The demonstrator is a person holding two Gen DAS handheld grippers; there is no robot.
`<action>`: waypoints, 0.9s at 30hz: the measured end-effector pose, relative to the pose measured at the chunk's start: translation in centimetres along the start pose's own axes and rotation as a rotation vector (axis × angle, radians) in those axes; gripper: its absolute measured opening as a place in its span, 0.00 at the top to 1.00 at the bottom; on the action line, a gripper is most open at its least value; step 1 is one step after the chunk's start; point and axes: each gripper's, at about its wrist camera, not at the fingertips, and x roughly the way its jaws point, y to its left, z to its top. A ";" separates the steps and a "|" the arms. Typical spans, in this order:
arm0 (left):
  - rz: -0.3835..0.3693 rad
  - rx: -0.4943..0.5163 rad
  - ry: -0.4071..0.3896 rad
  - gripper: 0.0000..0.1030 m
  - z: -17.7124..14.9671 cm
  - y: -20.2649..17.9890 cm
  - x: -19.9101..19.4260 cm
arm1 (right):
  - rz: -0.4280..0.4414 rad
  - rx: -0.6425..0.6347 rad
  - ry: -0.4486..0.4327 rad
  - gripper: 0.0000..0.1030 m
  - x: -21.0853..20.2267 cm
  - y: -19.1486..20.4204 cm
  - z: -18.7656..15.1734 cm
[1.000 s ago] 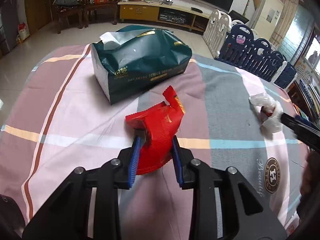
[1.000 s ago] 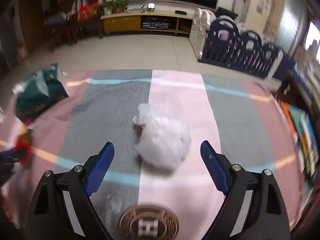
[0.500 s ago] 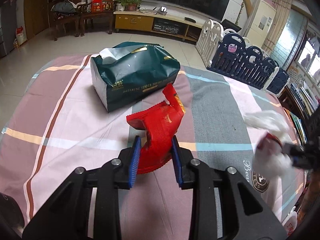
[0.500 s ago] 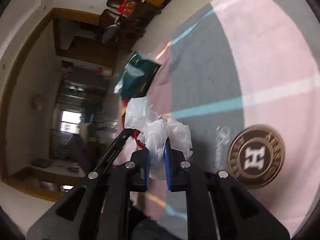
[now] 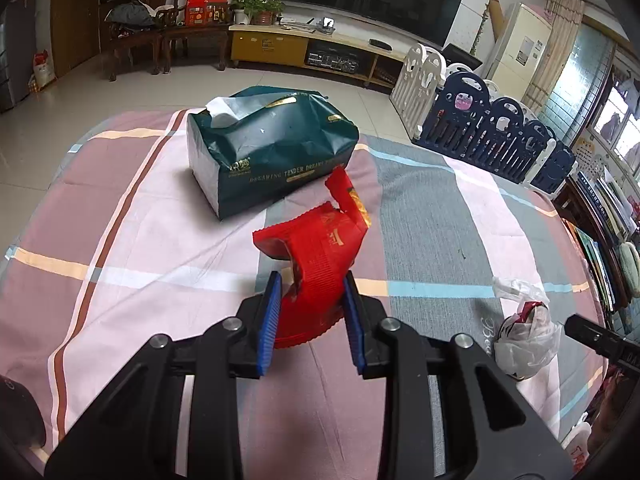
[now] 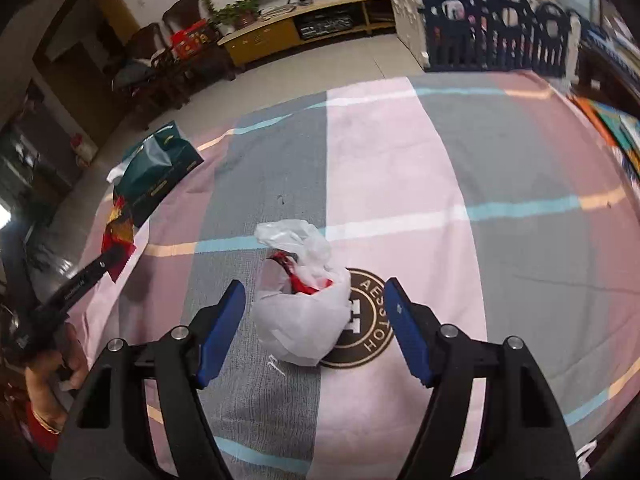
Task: Collect trash
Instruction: 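Grasp the white plastic bag with the right tool while the left tool holds the red packet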
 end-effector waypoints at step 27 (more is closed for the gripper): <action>0.079 0.217 -0.235 0.73 -3.5 -10.3 -13.5 | -0.079 -0.137 -0.145 0.75 -11.3 1.9 -7.3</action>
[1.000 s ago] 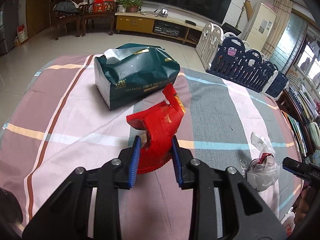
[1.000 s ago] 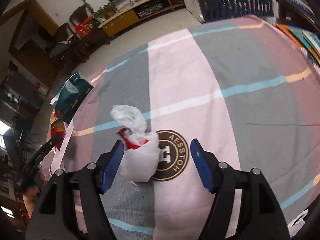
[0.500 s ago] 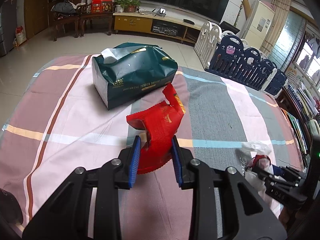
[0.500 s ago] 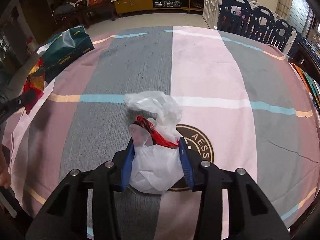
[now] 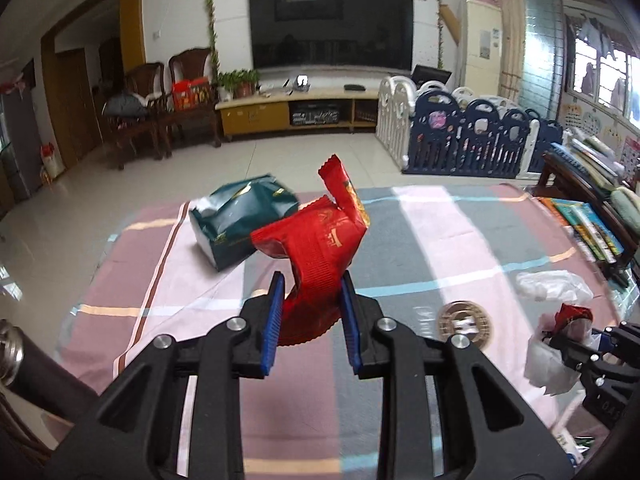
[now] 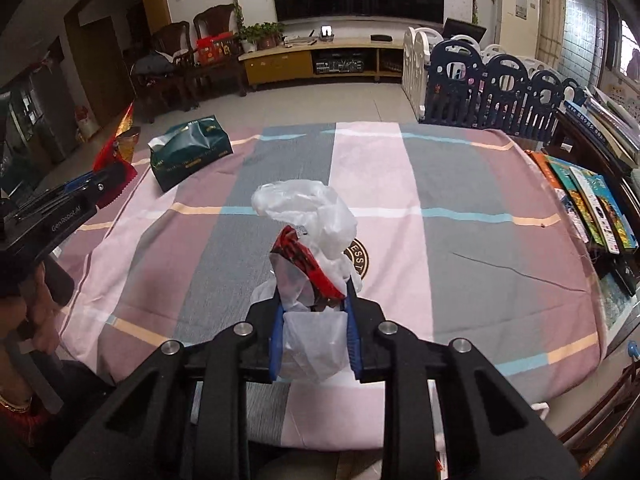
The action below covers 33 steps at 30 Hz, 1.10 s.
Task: Collect trash
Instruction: 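Grasp the white plastic bag with the right tool while the left tool holds the red packet, then carry the red packet and white bag over the wastebasket and open both tools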
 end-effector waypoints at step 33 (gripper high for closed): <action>-0.514 0.243 0.274 0.73 -12.2 -21.4 -18.6 | -0.025 0.217 -0.119 0.74 -25.2 -14.7 -14.8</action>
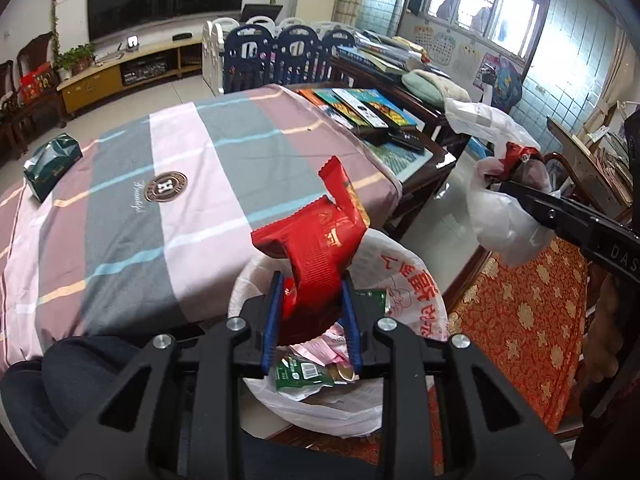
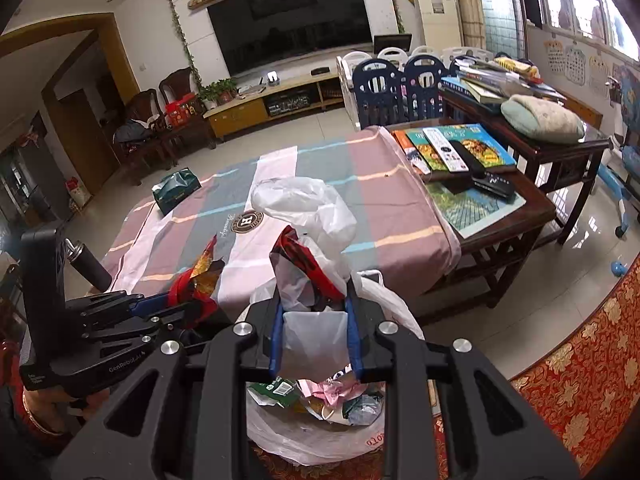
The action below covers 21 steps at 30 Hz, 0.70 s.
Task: Collect trash
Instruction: 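Carry the red packet and white bag over the wastebasket and open both tools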
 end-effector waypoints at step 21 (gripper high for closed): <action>0.048 0.089 0.058 0.40 -0.9 -1.9 2.1 | -0.014 0.024 0.133 0.66 3.8 -0.2 -2.0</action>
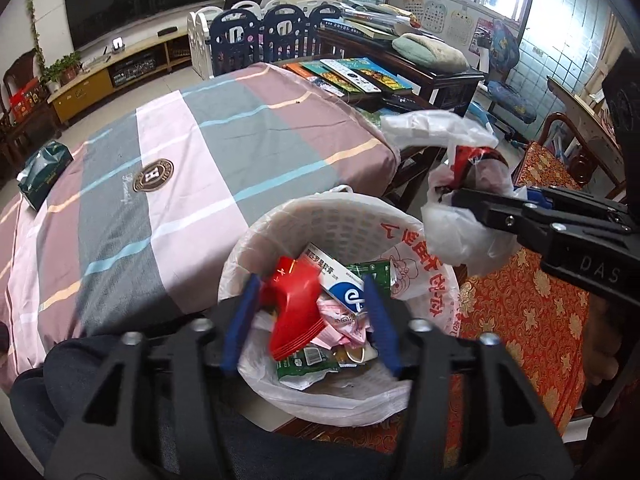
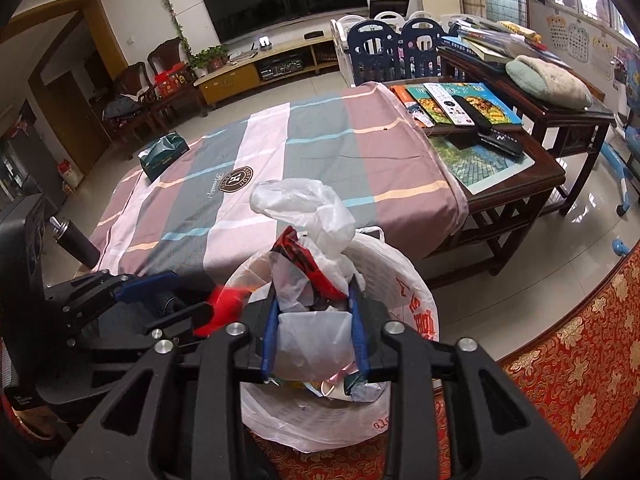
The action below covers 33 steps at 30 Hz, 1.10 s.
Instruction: Collect trash
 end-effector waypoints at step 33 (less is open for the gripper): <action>0.391 -0.233 -0.216 0.03 -2.0 5.2 -15.0 | -0.246 -0.141 -0.135 0.11 -7.9 9.9 0.9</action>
